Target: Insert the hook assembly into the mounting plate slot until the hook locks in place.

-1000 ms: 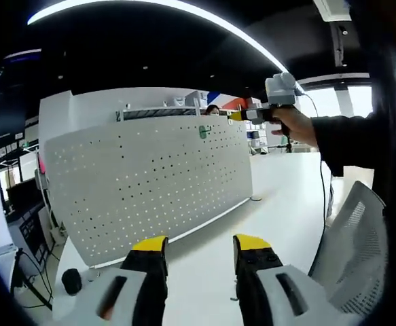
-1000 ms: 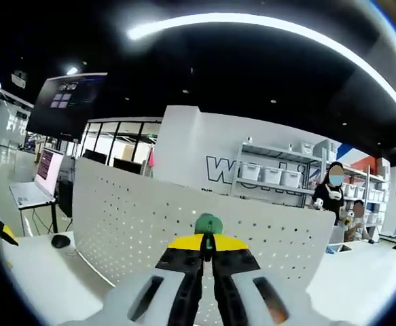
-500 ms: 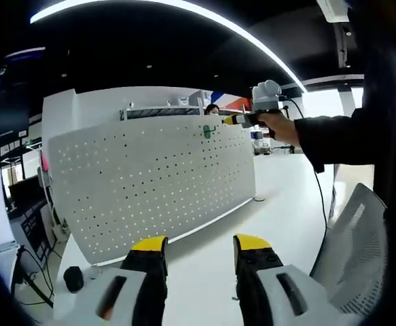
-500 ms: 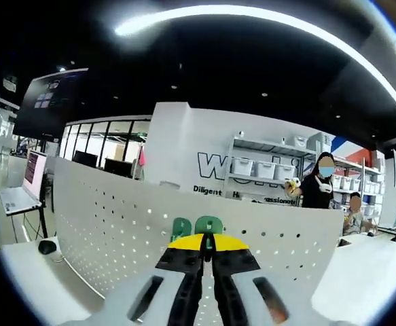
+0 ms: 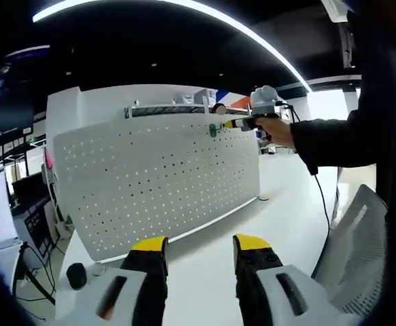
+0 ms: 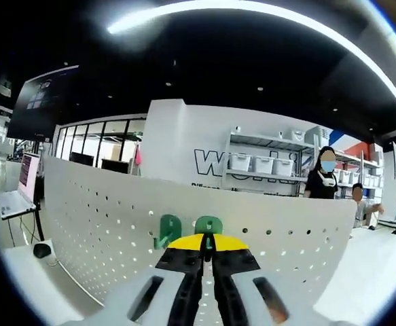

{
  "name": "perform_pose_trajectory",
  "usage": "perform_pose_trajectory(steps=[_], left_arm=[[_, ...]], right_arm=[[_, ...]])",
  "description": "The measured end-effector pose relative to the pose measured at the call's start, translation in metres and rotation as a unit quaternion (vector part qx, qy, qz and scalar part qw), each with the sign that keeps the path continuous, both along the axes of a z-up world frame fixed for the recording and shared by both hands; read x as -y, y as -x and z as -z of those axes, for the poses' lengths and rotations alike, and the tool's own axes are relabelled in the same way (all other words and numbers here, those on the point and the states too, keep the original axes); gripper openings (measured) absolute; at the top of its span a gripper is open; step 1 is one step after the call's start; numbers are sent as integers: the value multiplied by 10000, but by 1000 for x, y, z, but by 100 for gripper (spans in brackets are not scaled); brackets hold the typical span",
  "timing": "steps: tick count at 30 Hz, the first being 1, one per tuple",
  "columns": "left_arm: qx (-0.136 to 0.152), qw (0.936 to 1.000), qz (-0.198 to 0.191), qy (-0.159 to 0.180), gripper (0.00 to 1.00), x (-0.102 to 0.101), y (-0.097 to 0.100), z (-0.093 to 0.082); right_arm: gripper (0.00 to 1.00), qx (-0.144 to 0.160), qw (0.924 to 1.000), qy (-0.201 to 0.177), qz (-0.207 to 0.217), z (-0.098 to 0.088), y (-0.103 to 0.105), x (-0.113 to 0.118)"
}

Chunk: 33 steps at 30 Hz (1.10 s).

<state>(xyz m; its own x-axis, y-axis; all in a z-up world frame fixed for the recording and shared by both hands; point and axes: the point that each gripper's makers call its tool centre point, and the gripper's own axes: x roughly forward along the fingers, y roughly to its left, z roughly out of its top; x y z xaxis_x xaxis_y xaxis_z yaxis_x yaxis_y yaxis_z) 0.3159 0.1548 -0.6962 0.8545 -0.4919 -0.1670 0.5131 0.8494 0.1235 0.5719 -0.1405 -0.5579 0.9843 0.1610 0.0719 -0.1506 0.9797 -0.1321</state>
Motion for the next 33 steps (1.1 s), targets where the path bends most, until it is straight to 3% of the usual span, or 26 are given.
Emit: perform_pose_trajectory(steps=[24, 33], left_arm=[[-84, 10000, -25, -2, 37, -1, -10, 1], [-93, 10000, -13, 3, 37, 1, -10, 1]], right_arm=[[1, -64, 9999, 74, 74, 8, -11, 8], [2, -2, 9994, 330, 113, 9, -13, 8]])
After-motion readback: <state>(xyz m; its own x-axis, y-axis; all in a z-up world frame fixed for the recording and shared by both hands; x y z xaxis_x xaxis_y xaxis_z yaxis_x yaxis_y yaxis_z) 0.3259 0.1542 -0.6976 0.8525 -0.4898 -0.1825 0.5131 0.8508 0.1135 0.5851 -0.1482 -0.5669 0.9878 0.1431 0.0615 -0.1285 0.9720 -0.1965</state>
